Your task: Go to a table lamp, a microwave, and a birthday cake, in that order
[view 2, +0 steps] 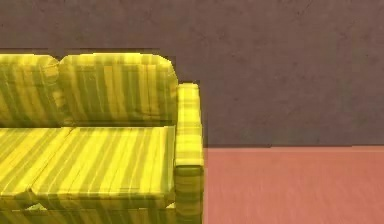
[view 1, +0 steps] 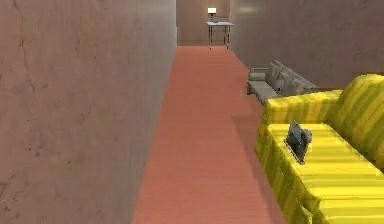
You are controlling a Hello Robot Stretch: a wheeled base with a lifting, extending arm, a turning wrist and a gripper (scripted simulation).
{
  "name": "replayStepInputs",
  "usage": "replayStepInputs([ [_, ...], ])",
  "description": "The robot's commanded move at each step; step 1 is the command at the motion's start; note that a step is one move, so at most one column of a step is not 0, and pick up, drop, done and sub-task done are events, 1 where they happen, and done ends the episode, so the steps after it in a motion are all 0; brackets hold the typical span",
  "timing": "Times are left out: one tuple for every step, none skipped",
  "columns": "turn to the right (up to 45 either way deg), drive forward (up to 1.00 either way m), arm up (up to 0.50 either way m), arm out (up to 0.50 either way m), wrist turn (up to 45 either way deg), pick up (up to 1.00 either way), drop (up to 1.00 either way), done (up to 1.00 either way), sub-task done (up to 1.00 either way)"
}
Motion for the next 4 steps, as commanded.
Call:
replayStepInputs([
  [0.0, 1.00, 0.00, 0.00, 0.0, 0.00, 0.00, 0.00, 0.00],
  [0.0, 1.00, 0.00, 0.00, 0.0, 0.00, 0.00, 0.00, 0.00],
  [0.0, 1.00, 0.00, 0.00, 0.0, 0.00, 0.00, 0.00, 0.00],
  [0.0, 1.00, 0.00, 0.00, 0.0, 0.00, 0.00, 0.00, 0.00],
])
